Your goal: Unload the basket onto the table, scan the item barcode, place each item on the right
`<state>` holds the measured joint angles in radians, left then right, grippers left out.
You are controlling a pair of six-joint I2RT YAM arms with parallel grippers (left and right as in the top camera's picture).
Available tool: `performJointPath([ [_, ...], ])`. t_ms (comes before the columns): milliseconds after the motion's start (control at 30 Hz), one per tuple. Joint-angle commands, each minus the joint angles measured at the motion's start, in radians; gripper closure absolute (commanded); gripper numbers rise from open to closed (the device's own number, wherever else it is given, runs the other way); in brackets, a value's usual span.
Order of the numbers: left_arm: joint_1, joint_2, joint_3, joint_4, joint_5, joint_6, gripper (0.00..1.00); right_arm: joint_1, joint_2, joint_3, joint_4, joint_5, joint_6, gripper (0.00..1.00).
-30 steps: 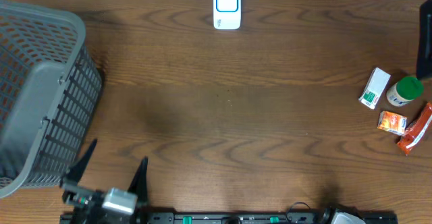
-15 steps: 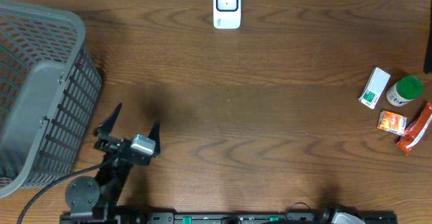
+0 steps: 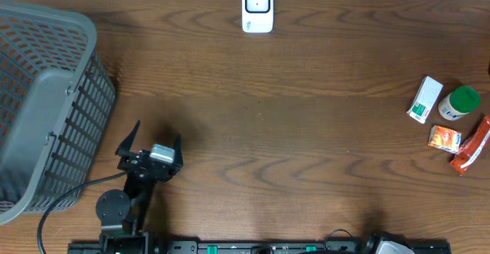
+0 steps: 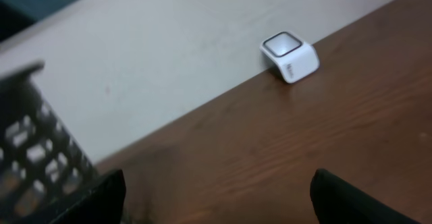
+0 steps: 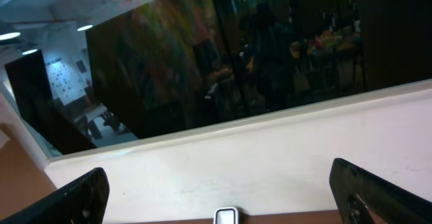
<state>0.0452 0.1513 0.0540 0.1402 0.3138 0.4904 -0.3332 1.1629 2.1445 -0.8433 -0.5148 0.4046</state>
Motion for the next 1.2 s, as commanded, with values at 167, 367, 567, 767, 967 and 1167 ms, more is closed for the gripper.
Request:
performJointPath([
  [167,0.004,-0.004,-0.05,0.01,-0.171,-0.394,0.14,0.008,-0.001,-0.067,0.025,0.021,0.018,0.01],
  [367,0.004,-0.003,-0.05,-0.012,-0.224,-0.442,0.14,0.044,-0.017,-0.153,0.068,0.02,0.018,0.01],
  [567,0.004,-0.003,-0.05,-0.071,-0.24,-0.444,0.14,0.19,-0.145,-0.306,0.111,0.105,0.011,0.01],
  [767,0.004,-0.003,-0.05,-0.088,-0.24,-0.443,0.13,0.218,-0.231,-0.323,0.106,0.177,-0.002,0.01],
  [967,0.004,-0.003,-0.05,-0.174,-0.24,-0.443,0.14,0.218,-0.251,-0.323,0.08,0.177,-0.02,0.01],
  [1167,0.004,0.002,-0.05,-0.204,-0.24,-0.443,0.14,0.218,-0.251,-0.328,0.061,0.173,-0.022,0.01],
])
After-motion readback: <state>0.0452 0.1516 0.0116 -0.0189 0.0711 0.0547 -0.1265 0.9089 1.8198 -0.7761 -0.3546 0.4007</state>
